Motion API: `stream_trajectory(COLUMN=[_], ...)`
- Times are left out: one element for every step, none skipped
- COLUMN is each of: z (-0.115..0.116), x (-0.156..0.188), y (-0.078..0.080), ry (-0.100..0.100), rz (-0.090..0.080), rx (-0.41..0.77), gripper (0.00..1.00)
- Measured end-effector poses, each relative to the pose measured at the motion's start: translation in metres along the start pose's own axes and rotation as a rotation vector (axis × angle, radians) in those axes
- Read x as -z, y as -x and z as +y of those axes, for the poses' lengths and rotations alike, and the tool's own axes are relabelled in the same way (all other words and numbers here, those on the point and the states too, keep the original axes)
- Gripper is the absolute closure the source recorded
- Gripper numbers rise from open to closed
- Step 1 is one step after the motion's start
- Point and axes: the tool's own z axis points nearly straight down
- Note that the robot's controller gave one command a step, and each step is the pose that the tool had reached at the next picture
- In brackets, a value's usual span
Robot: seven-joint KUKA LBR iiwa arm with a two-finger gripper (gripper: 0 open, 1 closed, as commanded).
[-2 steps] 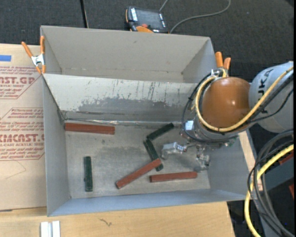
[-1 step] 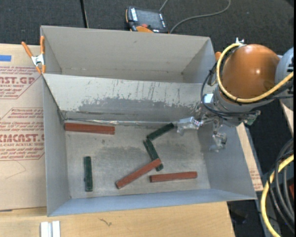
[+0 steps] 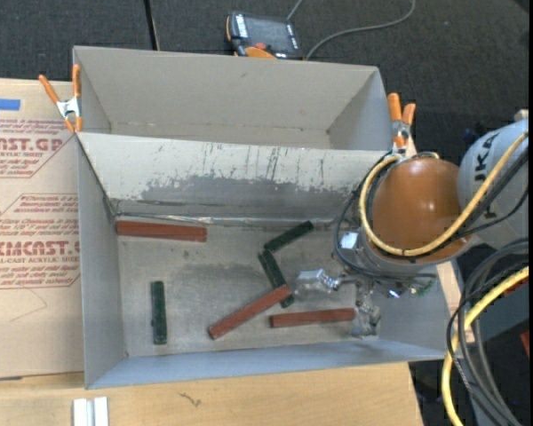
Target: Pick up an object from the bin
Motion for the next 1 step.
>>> stream_trajectory(z=[-0.0783], x=[-0.0233], y=[0.0376], ry=[-0.012], rz=[-0.006], rx=[-0.039], gripper=[0.00])
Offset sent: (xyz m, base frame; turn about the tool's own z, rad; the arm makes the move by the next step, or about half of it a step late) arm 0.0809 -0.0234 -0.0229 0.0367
